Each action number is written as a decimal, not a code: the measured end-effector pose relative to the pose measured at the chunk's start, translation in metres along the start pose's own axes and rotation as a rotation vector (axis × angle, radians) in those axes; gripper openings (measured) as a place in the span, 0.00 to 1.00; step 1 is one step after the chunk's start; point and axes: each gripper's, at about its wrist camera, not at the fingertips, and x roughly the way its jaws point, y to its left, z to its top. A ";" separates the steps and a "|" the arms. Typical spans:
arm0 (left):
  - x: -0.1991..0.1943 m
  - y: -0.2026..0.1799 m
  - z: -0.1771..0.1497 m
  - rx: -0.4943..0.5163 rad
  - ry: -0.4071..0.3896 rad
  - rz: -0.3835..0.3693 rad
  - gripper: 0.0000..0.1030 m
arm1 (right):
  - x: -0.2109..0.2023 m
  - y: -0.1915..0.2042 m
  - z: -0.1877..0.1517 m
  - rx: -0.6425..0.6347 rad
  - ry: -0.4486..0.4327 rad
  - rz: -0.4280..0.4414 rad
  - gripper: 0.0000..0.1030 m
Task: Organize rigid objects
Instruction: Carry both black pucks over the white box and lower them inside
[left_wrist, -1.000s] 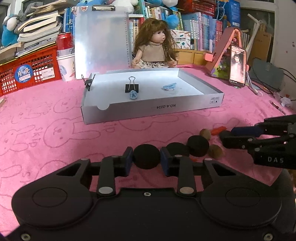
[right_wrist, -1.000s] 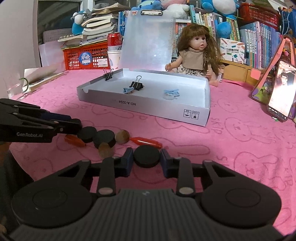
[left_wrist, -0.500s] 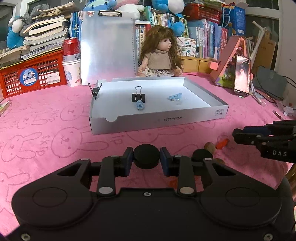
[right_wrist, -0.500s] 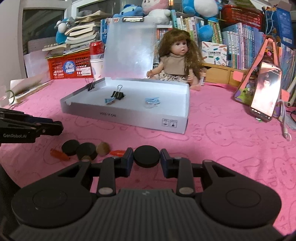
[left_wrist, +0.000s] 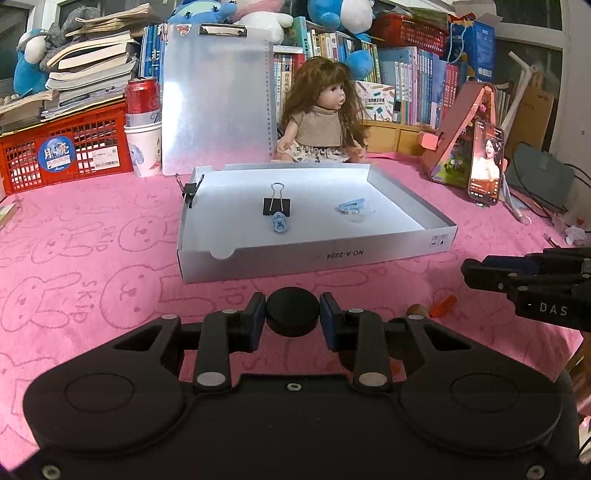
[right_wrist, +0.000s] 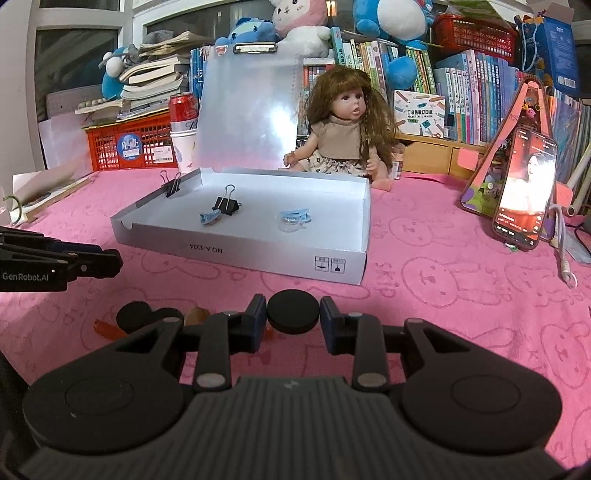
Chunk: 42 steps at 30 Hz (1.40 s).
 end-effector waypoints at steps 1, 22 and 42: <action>0.000 0.000 0.001 -0.001 -0.002 -0.001 0.29 | 0.000 0.000 0.001 0.002 -0.002 0.001 0.35; 0.039 0.011 0.057 -0.068 -0.024 -0.020 0.29 | 0.038 -0.001 0.049 0.034 -0.021 0.026 0.35; 0.120 0.009 0.074 -0.103 0.089 -0.001 0.29 | 0.114 0.003 0.061 0.068 0.105 0.012 0.35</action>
